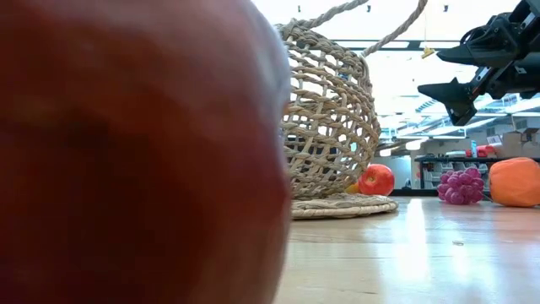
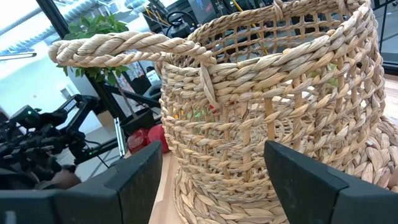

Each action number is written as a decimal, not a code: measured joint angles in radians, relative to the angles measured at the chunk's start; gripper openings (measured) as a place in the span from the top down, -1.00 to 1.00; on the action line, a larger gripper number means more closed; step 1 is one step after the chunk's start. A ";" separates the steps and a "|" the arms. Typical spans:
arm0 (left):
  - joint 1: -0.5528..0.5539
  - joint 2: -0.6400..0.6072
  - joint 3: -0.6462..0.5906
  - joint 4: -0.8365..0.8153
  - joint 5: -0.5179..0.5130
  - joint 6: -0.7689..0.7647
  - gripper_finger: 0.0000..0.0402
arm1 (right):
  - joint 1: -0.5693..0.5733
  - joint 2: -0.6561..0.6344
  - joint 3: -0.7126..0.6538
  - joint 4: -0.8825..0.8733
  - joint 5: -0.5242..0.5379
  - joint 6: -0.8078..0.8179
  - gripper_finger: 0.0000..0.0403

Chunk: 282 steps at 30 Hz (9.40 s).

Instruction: Build produce basket

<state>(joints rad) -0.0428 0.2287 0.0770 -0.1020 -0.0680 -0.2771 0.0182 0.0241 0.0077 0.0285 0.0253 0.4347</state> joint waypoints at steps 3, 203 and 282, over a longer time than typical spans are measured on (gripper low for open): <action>0.000 0.000 0.000 0.000 0.000 0.000 0.71 | 0.000 0.000 0.000 0.000 0.000 0.000 -0.41; -0.158 0.635 0.390 -0.489 0.073 -0.288 0.47 | 0.000 0.000 0.000 0.000 0.000 0.000 -0.41; -0.157 0.634 0.812 -0.548 -0.051 -0.067 0.94 | 0.000 0.000 0.000 0.000 0.000 0.000 -0.41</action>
<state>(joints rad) -0.1997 0.8627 0.8889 -0.6503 -0.1185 -0.3446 0.0185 0.0238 0.0078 0.0284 0.0254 0.4347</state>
